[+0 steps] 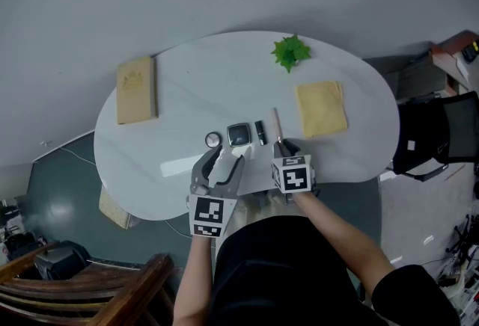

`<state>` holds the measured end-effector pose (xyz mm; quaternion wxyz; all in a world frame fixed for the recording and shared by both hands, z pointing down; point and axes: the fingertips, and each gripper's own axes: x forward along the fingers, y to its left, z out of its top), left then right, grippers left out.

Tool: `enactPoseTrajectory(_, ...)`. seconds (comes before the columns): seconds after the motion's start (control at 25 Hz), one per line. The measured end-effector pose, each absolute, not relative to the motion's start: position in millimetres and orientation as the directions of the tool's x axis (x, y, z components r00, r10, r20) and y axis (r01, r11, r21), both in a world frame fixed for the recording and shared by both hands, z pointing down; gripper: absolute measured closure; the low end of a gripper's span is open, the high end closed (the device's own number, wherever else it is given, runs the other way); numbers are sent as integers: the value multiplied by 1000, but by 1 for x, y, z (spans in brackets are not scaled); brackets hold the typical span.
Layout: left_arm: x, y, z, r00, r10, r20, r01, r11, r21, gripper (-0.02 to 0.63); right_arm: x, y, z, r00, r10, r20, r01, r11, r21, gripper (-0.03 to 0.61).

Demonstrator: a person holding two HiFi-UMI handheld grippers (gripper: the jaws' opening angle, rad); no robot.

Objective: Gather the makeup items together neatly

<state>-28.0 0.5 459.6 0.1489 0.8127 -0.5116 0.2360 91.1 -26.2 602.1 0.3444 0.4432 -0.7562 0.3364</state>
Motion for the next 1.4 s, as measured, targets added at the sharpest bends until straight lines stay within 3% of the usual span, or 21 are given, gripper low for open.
enactPoseTrajectory(0.96,-25,0,460,363,-764,534,-903,-429,1,408,91,-26,603,-377,-433,819,-896,395,-204,502)
enactPoseTrajectory(1.12,-26,0,459,360,-764,535,-904,-428,-3,408,91,-26,601,-379,-436,816,-895,398,-203,469)
enactPoseTrajectory(1.4,-24,0,456,343,-776,530,-911,-412,-15,408,92,-27,590,-402,-440,803,-881,424,-209,469)
